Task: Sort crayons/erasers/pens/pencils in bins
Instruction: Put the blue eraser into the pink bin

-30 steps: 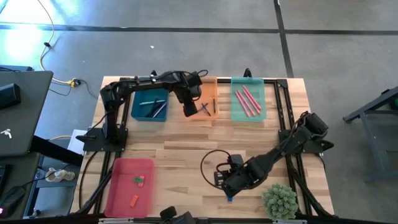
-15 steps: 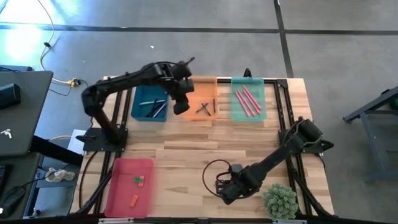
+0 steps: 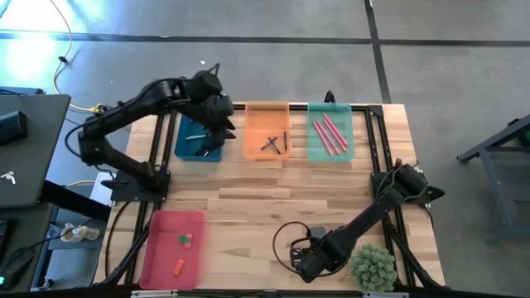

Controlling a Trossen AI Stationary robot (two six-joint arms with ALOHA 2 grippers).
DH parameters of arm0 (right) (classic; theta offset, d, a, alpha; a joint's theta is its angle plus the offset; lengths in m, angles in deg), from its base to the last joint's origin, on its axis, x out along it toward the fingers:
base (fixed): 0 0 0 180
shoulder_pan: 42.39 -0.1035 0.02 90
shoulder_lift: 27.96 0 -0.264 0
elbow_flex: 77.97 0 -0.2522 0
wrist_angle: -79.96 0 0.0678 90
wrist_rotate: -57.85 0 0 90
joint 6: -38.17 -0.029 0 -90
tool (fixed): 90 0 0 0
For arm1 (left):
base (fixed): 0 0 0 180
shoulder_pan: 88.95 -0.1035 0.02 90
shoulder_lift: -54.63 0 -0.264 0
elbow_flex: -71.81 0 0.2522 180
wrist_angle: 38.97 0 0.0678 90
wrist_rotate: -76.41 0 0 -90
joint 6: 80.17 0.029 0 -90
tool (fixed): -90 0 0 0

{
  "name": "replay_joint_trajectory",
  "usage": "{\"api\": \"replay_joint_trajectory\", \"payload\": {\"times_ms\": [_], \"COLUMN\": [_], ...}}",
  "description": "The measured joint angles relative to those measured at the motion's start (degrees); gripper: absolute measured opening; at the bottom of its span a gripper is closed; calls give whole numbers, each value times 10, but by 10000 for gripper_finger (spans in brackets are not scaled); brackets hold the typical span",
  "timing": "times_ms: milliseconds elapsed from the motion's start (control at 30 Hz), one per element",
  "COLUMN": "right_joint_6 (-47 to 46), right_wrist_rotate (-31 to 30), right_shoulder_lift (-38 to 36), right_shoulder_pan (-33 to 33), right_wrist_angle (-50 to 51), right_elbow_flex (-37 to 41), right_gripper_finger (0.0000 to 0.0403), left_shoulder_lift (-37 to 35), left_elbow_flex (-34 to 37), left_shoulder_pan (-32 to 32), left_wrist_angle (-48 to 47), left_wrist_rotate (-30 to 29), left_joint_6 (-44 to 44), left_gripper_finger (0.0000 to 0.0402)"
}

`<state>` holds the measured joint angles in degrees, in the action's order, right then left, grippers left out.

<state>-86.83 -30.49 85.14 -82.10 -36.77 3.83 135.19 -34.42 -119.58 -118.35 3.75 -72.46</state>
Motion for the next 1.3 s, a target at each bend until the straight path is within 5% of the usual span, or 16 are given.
{"api": "replay_joint_trajectory", "payload": {"times_ms": [500,1300], "right_joint_6": [-10,-37], "right_wrist_rotate": [27,32], "right_shoulder_lift": [45,72], "right_shoulder_pan": [15,19], "right_wrist_angle": [-64,-57], "right_elbow_flex": [0,0], "right_gripper_finger": [134,134], "left_shoulder_lift": [-38,-38], "left_elbow_flex": [0,0], "left_shoulder_pan": [-1,-1], "left_wrist_angle": [-11,-11], "left_wrist_rotate": [-60,-63], "left_joint_6": [0,0], "left_gripper_finger": [142,142]}}
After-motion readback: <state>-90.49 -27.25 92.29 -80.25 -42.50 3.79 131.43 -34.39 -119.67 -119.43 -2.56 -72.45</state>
